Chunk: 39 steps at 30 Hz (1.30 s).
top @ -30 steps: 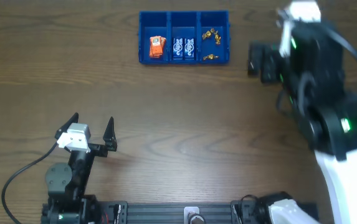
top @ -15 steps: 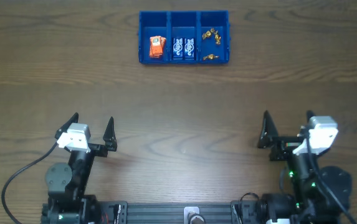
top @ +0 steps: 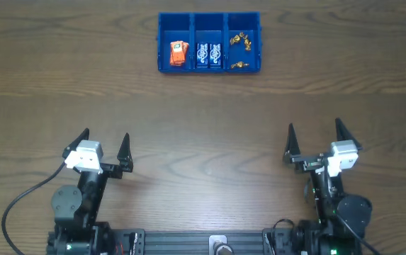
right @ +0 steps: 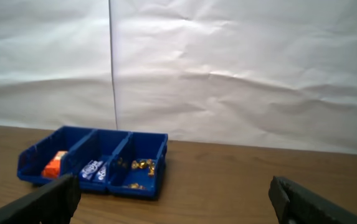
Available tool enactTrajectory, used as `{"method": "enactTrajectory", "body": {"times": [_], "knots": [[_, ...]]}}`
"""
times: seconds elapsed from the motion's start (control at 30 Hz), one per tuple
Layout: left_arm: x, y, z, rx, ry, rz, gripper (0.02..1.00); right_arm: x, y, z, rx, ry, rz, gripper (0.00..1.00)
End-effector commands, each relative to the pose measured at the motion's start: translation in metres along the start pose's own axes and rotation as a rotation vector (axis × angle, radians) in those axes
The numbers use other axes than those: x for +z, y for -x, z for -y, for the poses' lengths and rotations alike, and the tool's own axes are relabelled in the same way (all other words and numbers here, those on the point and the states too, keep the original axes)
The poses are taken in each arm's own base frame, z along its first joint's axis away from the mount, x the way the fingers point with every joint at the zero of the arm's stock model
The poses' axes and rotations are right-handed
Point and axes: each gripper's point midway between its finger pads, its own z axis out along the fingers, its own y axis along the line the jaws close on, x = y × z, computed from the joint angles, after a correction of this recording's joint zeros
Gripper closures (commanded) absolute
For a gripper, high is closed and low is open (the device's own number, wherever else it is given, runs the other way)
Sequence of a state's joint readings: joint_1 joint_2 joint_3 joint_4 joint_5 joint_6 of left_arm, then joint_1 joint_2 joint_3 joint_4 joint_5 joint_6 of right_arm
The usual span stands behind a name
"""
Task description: Sort Candies Into Trays
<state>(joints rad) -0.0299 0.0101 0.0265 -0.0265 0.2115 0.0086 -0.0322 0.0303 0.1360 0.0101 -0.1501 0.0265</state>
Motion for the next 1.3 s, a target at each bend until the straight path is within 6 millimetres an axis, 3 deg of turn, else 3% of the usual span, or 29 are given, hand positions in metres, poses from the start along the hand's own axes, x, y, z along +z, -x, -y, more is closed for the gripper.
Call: {"method": "enactTrajectory", "body": {"times": [0.03, 0.27, 0.6, 0.77, 1.3], "knots": [[0.001, -0.016, 0.003, 0.007, -0.018, -0.045, 0.02, 0.003, -0.023, -0.002, -0.038, 0.005, -0.023, 0.003], [0.001, -0.016, 0.003, 0.007, -0.018, -0.045, 0.02, 0.002, -0.025, -0.001, -0.052, -0.02, -0.017, 0.003], [0.001, -0.016, 0.003, 0.007, -0.018, -0.045, 0.02, 0.004, -0.046, -0.001, -0.043, -0.024, -0.056, 0.003], [0.001, -0.016, 0.003, 0.007, -0.018, -0.045, 0.02, -0.001, -0.08, 0.003, -0.034, -0.038, -0.195, 0.003], [0.001, -0.016, 0.003, 0.007, -0.018, -0.045, 0.02, -0.001, -0.079, 0.005, -0.034, -0.043, -0.194, 0.003]]}}
